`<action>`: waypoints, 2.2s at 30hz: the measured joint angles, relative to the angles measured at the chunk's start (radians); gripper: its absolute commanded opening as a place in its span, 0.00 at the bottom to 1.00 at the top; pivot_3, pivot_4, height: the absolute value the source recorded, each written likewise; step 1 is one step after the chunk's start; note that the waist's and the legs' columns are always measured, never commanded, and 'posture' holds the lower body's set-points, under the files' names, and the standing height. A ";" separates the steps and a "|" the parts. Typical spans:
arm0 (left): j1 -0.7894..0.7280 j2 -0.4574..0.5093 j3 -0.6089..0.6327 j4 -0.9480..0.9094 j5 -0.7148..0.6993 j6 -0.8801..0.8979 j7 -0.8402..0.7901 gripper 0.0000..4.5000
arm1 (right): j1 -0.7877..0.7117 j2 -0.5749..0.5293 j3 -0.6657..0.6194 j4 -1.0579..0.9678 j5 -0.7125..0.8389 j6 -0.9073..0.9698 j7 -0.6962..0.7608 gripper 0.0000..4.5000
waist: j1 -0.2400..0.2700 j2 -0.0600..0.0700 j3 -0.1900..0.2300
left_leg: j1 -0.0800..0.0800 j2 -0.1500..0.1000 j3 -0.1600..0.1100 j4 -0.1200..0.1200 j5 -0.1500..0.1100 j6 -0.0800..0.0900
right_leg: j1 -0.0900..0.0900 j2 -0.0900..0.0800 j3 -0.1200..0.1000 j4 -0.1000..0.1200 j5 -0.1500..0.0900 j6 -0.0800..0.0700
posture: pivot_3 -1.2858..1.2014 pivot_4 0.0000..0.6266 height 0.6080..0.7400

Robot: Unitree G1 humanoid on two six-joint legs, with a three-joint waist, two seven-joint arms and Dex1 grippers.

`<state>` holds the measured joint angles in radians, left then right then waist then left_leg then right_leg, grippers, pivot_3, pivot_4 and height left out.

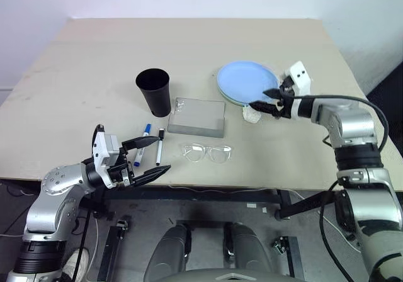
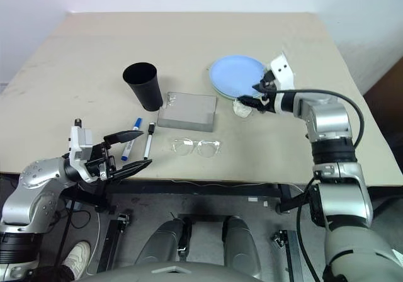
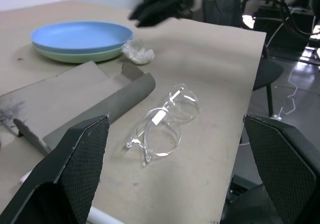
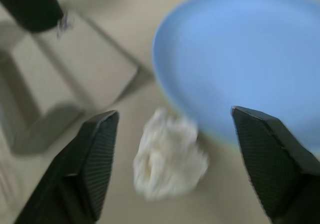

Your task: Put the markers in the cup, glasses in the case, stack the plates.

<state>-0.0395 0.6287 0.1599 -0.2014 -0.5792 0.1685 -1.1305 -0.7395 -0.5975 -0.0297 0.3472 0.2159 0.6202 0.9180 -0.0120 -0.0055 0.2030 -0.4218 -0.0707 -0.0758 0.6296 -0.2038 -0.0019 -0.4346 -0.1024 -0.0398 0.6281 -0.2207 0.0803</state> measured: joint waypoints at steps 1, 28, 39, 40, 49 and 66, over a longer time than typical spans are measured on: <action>-0.001 0.000 0.000 0.002 0.000 0.000 -0.002 1.00 | 0.032 -0.004 0.000 -0.028 0.009 0.000 0.014 0.99 | 0.001 0.000 0.000 | 0.000 0.000 0.000 0.000 0.000 0.000 | 0.000 0.000 0.000 0.000 0.000 0.000 | 0.52 0.24 0.96; 0.030 0.000 0.013 0.025 0.001 -0.006 -0.005 1.00 | 0.033 0.060 0.031 0.124 -0.036 -0.130 -0.102 0.32 | 0.001 0.000 0.000 | 0.000 0.000 0.002 0.001 0.000 0.000 | 0.000 0.001 0.000 -0.001 0.001 -0.001 | 0.52 0.24 0.96; 0.027 -0.002 0.013 0.022 0.004 -0.010 0.006 1.00 | 0.071 -0.037 -0.011 -0.105 0.094 -0.064 0.083 0.00 | 0.000 0.000 0.000 | 0.000 0.001 0.001 0.001 0.000 0.000 | 0.000 0.000 0.001 -0.001 0.001 0.000 | 0.52 0.24 0.96; 0.025 -0.003 0.013 0.022 0.004 -0.010 0.008 1.00 | 0.055 -0.035 -0.022 -0.108 0.106 -0.061 0.076 0.00 | -0.001 0.000 0.000 | 0.000 0.001 0.001 0.001 0.000 0.000 | 0.000 0.000 0.001 -0.001 0.001 -0.001 | 0.52 0.24 0.96; 0.016 -0.010 0.011 0.023 0.005 -0.011 0.023 1.00 | -0.218 0.127 -0.051 0.173 0.039 -0.171 -0.200 0.00 | 0.003 0.000 0.000 | -0.001 0.001 0.001 0.001 0.000 0.000 | 0.000 0.001 0.000 -0.002 0.002 -0.002 | 0.52 0.24 0.96; 0.021 -0.021 0.024 -0.011 0.000 -0.010 0.066 1.00 | -0.421 0.256 -0.033 0.817 -0.134 -0.483 -0.439 0.52 | -0.007 0.000 0.000 | 0.000 0.001 0.003 0.000 0.000 0.000 | -0.001 0.004 0.002 -0.001 0.003 0.000 | 0.52 0.24 0.96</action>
<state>-0.0181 0.6078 0.1841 -0.2123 -0.5791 0.1585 -1.0647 -1.1609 -0.3412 -0.0627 1.1639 0.0816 0.1375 0.4790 -0.0186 -0.0056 0.2030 -0.4216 -0.0697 -0.0724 0.6291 -0.2036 -0.0018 -0.4360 -0.0988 -0.0378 0.6275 -0.2177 0.0801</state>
